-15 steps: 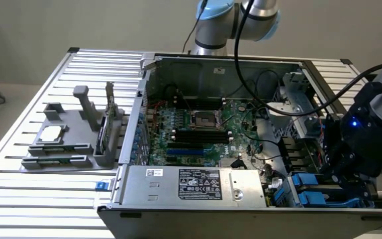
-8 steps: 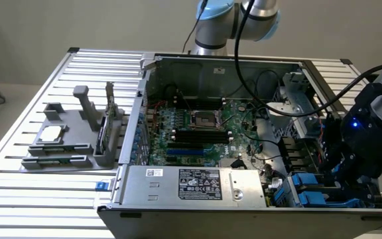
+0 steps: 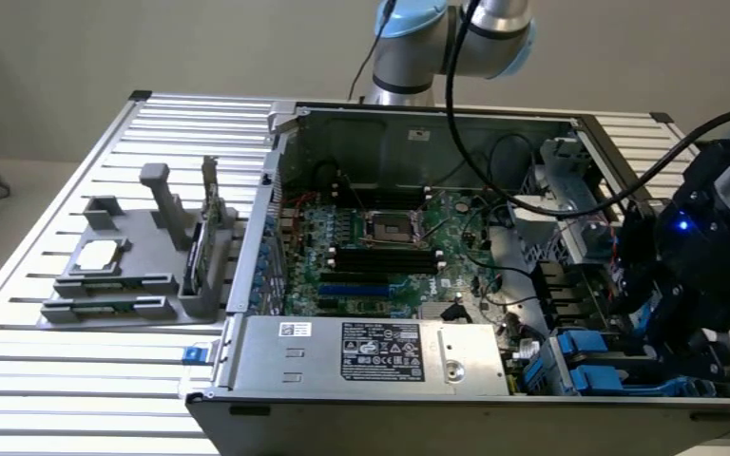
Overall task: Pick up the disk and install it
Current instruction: 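Insert the second disk wire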
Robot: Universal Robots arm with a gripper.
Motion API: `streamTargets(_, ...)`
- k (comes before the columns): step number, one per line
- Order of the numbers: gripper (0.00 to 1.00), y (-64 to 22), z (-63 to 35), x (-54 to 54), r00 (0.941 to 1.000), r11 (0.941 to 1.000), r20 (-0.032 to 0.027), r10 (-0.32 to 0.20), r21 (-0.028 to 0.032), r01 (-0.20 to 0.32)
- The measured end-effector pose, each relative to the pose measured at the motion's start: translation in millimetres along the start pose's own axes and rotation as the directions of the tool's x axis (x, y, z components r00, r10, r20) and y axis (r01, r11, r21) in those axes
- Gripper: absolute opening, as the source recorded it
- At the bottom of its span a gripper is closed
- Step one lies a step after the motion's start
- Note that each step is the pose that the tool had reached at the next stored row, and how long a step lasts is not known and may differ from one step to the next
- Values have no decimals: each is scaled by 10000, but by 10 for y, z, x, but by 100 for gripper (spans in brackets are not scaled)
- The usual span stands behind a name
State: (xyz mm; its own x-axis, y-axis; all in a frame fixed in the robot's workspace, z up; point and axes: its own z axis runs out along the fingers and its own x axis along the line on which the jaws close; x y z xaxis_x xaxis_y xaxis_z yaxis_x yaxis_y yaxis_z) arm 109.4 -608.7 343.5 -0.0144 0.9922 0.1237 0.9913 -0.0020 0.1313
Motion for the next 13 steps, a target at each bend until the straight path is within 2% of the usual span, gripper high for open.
streamTargets(7, 43, -187, -94, -15, 10000, 10000, -3, 1, 0, -1)
streamTargets(13, 43, -234, -271, 6, 10000, 10000, -2, 0, 0, 0)
